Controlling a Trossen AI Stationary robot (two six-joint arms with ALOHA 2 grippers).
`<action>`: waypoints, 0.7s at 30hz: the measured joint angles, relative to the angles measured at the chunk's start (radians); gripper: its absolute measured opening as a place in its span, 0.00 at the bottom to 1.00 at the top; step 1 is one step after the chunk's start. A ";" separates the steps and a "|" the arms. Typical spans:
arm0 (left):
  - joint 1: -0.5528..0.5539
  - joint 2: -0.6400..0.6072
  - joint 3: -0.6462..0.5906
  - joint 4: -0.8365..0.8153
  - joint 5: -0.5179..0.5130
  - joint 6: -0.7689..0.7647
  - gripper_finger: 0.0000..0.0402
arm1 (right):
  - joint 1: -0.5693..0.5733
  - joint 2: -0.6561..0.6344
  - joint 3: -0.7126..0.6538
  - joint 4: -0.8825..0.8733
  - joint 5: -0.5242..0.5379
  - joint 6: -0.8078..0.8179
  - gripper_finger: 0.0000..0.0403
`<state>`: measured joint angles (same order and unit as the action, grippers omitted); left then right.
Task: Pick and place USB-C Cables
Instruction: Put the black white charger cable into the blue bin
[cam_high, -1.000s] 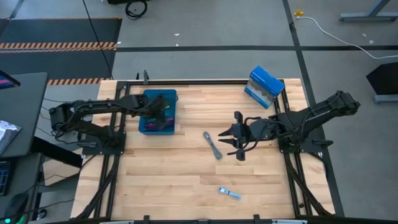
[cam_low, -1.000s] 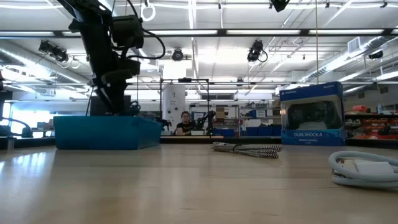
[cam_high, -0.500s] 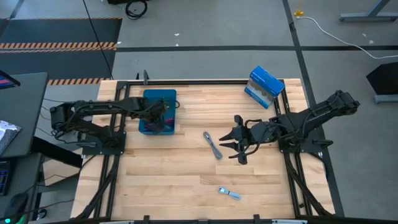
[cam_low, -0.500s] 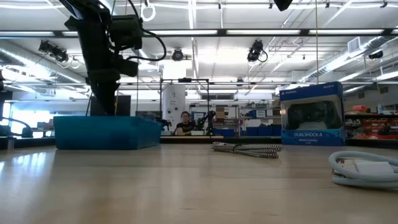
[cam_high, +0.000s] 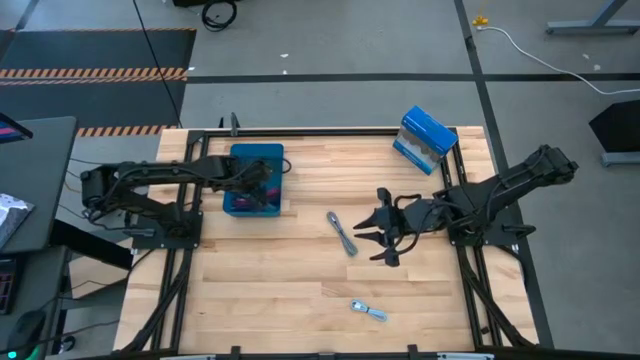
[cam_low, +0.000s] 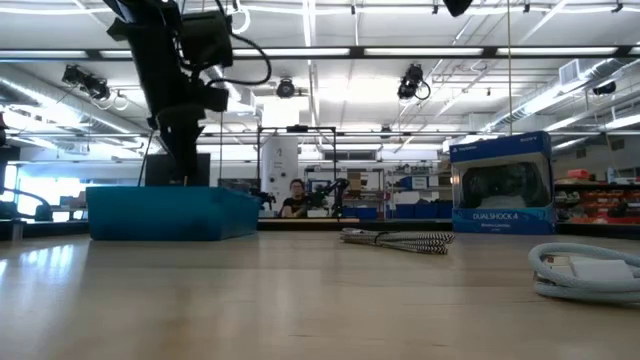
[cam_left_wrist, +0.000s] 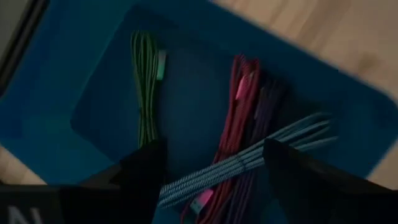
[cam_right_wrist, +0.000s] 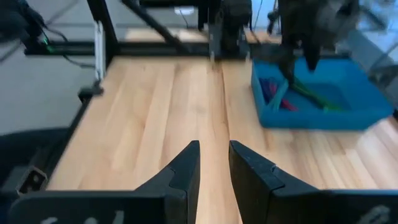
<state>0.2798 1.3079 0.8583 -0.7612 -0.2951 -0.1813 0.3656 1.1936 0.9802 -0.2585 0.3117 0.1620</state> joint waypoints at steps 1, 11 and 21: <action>-0.010 0.000 0.013 0.000 -0.001 0.011 0.68 | 0.000 0.000 -0.011 -0.005 0.000 0.006 0.23; -0.160 -0.001 0.146 0.165 -0.026 0.090 0.68 | 0.000 0.001 -0.078 0.052 -0.050 0.121 0.23; -0.319 0.108 0.147 0.293 -0.018 0.214 0.68 | 0.058 0.000 -0.091 0.213 -0.162 0.069 0.23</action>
<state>-0.0396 1.4155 1.0050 -0.4680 -0.3128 0.0326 0.4233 1.1938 0.8890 -0.0454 0.1495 0.2313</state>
